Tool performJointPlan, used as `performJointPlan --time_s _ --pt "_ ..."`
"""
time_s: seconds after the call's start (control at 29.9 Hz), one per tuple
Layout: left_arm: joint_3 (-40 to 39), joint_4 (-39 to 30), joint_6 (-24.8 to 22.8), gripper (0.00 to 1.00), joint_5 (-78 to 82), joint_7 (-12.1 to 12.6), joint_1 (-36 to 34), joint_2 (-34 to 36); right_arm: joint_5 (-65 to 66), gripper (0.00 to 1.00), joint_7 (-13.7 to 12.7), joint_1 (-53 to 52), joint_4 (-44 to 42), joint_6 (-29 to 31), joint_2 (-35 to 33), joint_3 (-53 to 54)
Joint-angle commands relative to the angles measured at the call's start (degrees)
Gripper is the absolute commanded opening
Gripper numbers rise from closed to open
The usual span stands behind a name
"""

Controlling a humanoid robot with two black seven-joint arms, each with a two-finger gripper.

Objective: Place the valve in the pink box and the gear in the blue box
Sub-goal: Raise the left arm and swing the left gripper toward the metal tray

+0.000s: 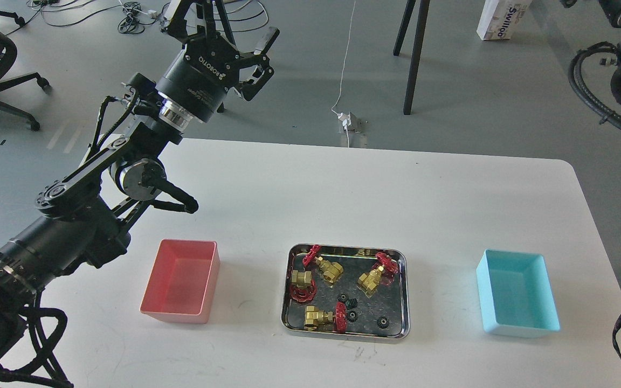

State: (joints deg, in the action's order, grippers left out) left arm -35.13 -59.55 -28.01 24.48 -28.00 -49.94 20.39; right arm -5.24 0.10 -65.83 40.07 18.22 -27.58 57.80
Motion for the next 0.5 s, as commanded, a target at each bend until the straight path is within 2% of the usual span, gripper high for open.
performJointPlan --time_s 0.0,0.1,0.17,0.33,0.47 --pt "5.8 -1.1 0.0 1.00 1.3 0.0 -6.0 5.1 -0.8 1.00 0.1 -1.6 -0.1 -0.1 -0.2 -1.2" --pt "13.9 -1.4 0.0 1.00 1.6 0.0 -14.6 9.0 -0.8 1.00 0.1 -1.1 -0.1 -0.1 -0.1 -1.2" --pt "22.3 -2.9 0.0 1.00 2.8 0.0 -21.7 10.0 -0.8 1.00 0.1 -0.7 -0.2 -0.2 0.1 -1.0" --pt "43.1 -11.7 0.0 1.00 15.4 0.0 -37.2 8.9 -0.8 1.00 0.1 -1.2 -0.1 -2.6 0.1 -1.0" --pt "53.7 -17.5 0.0 1.00 25.1 0.0 -44.4 6.6 -0.9 1.00 0.1 -1.8 0.2 -4.3 -0.9 -0.4"
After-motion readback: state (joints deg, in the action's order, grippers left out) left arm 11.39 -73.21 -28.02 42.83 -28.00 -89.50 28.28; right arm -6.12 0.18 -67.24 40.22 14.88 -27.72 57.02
